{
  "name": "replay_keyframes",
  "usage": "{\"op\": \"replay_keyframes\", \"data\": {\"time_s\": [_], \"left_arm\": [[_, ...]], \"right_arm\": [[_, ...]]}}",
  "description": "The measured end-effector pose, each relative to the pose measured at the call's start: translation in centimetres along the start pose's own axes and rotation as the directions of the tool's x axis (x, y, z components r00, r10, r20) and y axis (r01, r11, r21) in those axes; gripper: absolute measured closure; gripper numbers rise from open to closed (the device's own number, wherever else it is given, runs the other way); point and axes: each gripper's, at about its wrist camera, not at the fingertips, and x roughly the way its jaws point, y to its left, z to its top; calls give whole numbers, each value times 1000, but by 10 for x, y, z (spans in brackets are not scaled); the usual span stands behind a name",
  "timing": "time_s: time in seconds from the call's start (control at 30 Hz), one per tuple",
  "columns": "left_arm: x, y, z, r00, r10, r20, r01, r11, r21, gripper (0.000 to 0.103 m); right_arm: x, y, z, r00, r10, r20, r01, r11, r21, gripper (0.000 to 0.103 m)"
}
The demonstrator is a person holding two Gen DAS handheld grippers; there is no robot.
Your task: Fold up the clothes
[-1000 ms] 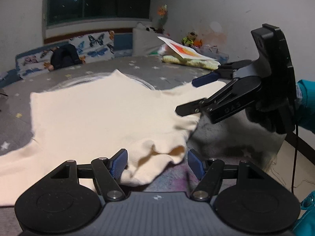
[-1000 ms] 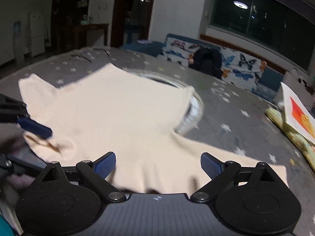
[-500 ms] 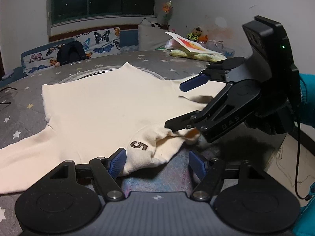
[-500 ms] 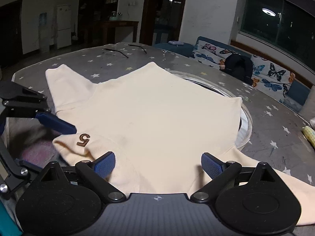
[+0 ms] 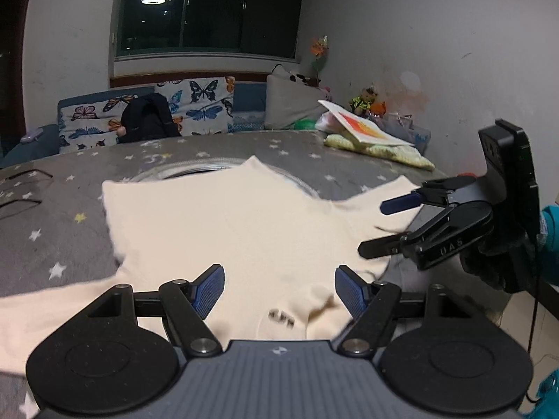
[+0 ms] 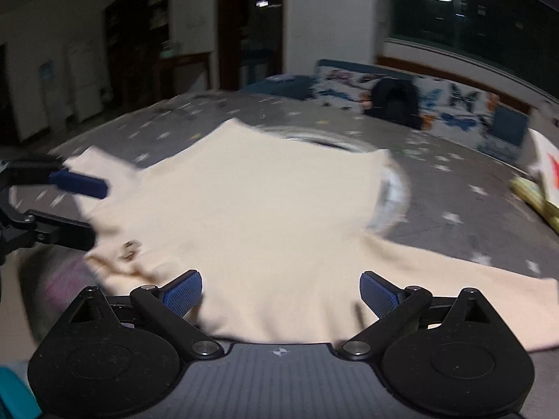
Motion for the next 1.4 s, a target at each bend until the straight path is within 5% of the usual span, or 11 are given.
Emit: {"op": "replay_keyframes", "data": {"time_s": [0.27, 0.5, 0.8, 1.23, 1.4], "left_arm": [[56, -33, 23, 993, -103, -47, 106, 993, 55, 58], [101, -76, 29, 977, -184, -103, 198, 970, 142, 63], [143, -100, 23, 952, -243, -186, 273, 950, 153, 63], [132, -119, 10, 907, -363, -213, 400, 900, 174, 61], [123, -118, 15, 914, -365, -177, 394, 902, 175, 60]], "right_arm": [[-6, -74, -2, 982, -190, -16, 190, 966, 175, 4], [-1, -125, -6, 949, -306, -76, 315, 916, 248, 4], [9, -146, -13, 930, -348, -116, 366, 899, 240, 4], [20, -158, -7, 926, -360, -114, 377, 896, 236, 0], [22, -159, -7, 926, -361, -111, 377, 896, 234, 0]]}}
